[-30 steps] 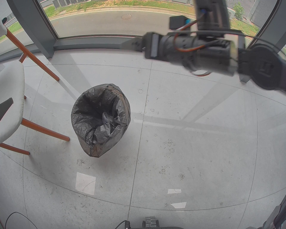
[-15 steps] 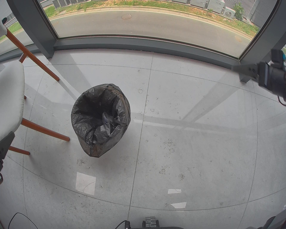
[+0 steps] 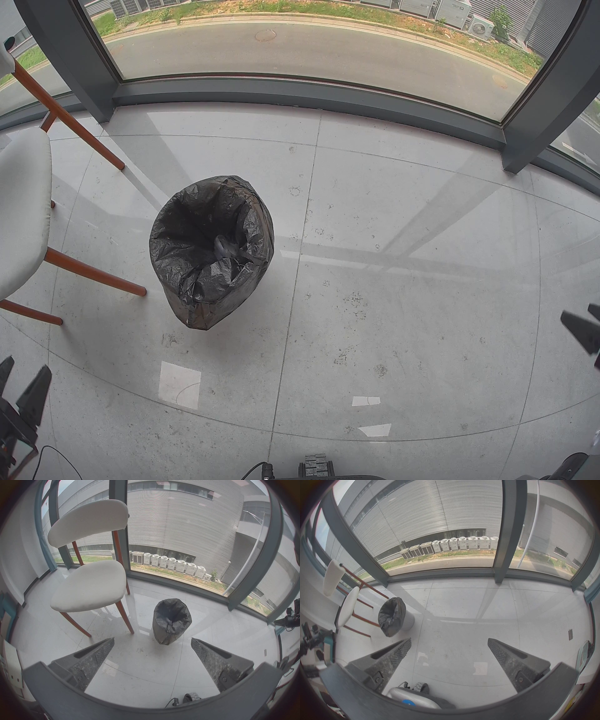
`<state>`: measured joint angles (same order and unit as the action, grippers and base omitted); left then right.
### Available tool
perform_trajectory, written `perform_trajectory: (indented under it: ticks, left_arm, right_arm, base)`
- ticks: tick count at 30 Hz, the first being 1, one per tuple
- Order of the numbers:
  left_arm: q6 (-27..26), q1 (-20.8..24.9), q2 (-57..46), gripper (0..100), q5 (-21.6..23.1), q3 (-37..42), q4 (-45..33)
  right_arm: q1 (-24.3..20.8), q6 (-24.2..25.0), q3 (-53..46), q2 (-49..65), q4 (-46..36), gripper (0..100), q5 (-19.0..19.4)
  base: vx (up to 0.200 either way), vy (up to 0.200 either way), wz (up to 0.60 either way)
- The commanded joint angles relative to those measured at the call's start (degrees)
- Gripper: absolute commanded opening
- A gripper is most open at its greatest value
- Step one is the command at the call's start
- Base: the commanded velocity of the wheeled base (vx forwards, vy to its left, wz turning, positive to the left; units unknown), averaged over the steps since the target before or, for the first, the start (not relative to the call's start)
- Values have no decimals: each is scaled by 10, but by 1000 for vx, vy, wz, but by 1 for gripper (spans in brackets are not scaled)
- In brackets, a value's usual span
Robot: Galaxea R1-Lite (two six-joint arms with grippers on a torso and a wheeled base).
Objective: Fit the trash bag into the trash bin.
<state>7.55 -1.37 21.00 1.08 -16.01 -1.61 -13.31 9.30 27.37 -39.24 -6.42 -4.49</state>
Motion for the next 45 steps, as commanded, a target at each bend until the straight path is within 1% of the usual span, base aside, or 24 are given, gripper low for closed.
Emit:
perform_trajectory:
  ticks: [1, 4, 5, 7, 8, 9, 10, 12, 14, 15, 16, 18, 19, 22, 26, 28, 32, 35, 36, 45]
  left_arm:
    - [-66, 15, -210, 100, 37, 118, -52]
    - [-60, 15, -210, 100, 24, 126, -30]
    - [-57, 15, -210, 100, 13, 127, -28]
    - [-57, 15, -210, 100, -17, 128, -26]
    - [-59, 15, -210, 100, -35, 128, -26]
    - [-60, 15, -210, 100, -47, 130, -25]
    - [-59, 15, -210, 100, -53, 130, -24]
    - [-55, 15, -210, 100, -56, 130, -23]
    - [-57, 15, -210, 100, -56, 130, -24]
    - [-58, 15, -210, 100, -56, 130, -24]
    - [-64, 15, -210, 100, -51, 130, -24]
    - [-71, 15, -210, 100, -50, 131, -23]
    - [-76, 15, -210, 100, -51, 136, -15]
    - [-73, 14, -210, 100, -50, 160, 45]
    - [-52, 15, -210, 100, -44, 159, 28]
    - [-54, 15, -210, 100, -19, 158, 27]
    - [-72, 15, -210, 100, -1, 159, 27]
    - [-76, 15, -210, 100, 1, 160, 18]
    - [-71, 15, -210, 100, -6, 160, 15]
    - [-68, 14, -210, 100, -9, 160, 16]
  right_arm:
    - [28, -90, -271, 337, 57, 100, 33]
    - [28, -91, -273, 335, 59, 100, 30]
    - [37, -91, -272, 334, 55, 100, 31]
    - [81, -91, -271, 326, 54, 100, 32]
    - [114, -92, -271, 320, 54, 100, 32]
    - [133, -93, -271, 319, 55, 100, 33]
    - [140, -96, -272, 322, 57, 100, 34]
    - [120, -98, -274, 348, 59, 100, 36]
    - [126, -100, -273, 385, 59, 100, 43]
    - [128, -100, -274, 385, 59, 100, 44]
    - [133, -104, -274, 390, 60, 100, 54]
    - [131, -104, -274, 389, 60, 100, 55]
    - [131, -104, -274, 388, 60, 100, 54]
    - [131, -103, -274, 389, 60, 100, 50]
    - [131, -103, -274, 389, 60, 100, 48]
    - [131, -103, -274, 388, 60, 100, 48]
    - [131, -104, -274, 388, 60, 100, 49]
    - [131, -105, -274, 388, 60, 100, 50]
    - [132, -104, -274, 388, 59, 100, 54]
    - [132, -100, -274, 388, 60, 100, 51]
  base:
    - [0, 0, 0]
    - [0, 0, 0]
    - [0, 0, 0]
    - [0, 0, 0]
    - [0, 0, 0]
    - [0, 0, 0]
    - [0, 0, 0]
    - [0, 0, 0]
    - [0, 0, 0]
    - [0, 0, 0]
    - [0, 0, 0]
    - [0, 0, 0]
    - [0, 0, 0]
    - [0, 0, 0]
    - [0, 0, 0]
    - [0, 0, 0]
    - [0, 0, 0]
    - [0, 0, 0]
    - [0, 0, 0]
    - [0, 0, 0]
